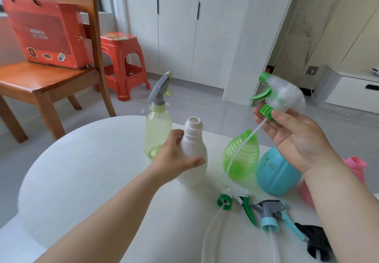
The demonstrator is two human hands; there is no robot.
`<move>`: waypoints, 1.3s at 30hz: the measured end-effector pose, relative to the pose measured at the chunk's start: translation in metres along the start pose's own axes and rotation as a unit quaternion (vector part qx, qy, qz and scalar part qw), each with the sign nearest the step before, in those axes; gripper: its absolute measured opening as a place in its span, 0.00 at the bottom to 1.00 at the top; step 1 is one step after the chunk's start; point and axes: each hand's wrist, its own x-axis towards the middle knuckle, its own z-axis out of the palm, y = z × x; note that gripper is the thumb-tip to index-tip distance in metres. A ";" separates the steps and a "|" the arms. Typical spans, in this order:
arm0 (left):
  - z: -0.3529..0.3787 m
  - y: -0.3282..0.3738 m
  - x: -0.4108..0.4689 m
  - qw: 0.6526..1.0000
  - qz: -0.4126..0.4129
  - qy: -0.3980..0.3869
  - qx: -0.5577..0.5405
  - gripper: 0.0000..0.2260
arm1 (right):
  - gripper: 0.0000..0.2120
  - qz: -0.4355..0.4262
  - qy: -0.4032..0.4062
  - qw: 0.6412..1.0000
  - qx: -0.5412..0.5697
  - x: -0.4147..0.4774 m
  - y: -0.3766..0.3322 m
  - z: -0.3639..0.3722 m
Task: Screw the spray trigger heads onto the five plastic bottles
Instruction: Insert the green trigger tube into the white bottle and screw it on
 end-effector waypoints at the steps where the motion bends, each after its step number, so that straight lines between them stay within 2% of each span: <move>1: -0.005 -0.001 -0.009 1.000 -0.002 -0.001 0.005 0.28 | 0.13 -0.009 0.000 1.000 0.006 0.000 -0.005 0.005; 8: -0.020 -0.014 -0.049 1.000 -0.010 0.010 0.024 0.26 | 0.07 -0.089 -0.008 0.993 0.074 -0.003 -0.030 0.052; 19: -0.020 -0.021 -0.049 1.000 0.002 -0.022 -0.016 0.27 | 0.05 -0.086 -0.004 0.990 0.108 0.001 -0.026 0.090; 26: -0.025 -0.027 -0.053 0.997 0.001 -0.071 -0.018 0.27 | 0.09 -0.056 -0.054 0.997 0.009 -0.004 0.009 0.091; 28: -0.027 -0.028 -0.053 0.997 0.005 -0.081 -0.012 0.28 | 0.10 -0.055 -0.075 0.994 -0.064 -0.007 0.025 0.089; 32: -0.026 -0.031 -0.050 0.997 0.019 -0.068 -0.003 0.28 | 0.11 -0.048 -0.110 0.965 -0.232 -0.018 0.055 0.087; 39: -0.026 -0.039 -0.046 0.998 0.028 -0.060 0.011 0.33 | 0.09 0.001 -0.156 0.954 -0.257 -0.021 0.070 0.083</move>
